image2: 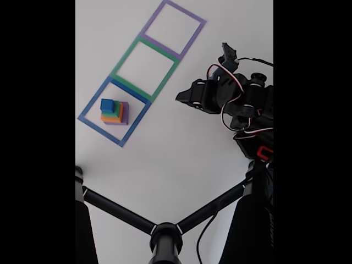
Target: Tower of hanoi
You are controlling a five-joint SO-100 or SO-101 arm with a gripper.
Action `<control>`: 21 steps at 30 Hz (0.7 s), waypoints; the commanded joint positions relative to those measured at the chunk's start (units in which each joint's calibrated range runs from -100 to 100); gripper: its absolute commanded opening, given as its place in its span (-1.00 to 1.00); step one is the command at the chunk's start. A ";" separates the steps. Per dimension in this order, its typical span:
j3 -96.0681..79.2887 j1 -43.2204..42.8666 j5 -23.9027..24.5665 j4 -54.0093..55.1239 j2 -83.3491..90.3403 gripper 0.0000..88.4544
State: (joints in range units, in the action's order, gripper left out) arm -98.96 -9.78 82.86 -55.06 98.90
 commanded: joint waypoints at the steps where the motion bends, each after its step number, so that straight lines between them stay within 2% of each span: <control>1: -0.59 1.92 2.94 1.13 0.94 -1.00; 10: -0.59 5.09 7.84 1.05 0.94 -1.00; 15: -0.59 6.14 7.51 1.13 0.94 -1.00; 18: -0.77 6.24 4.13 1.61 1.02 -1.00; 21: -0.77 5.85 -6.02 1.61 1.02 -1.00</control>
State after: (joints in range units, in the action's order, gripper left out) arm -98.96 -3.72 86.21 -54.57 98.90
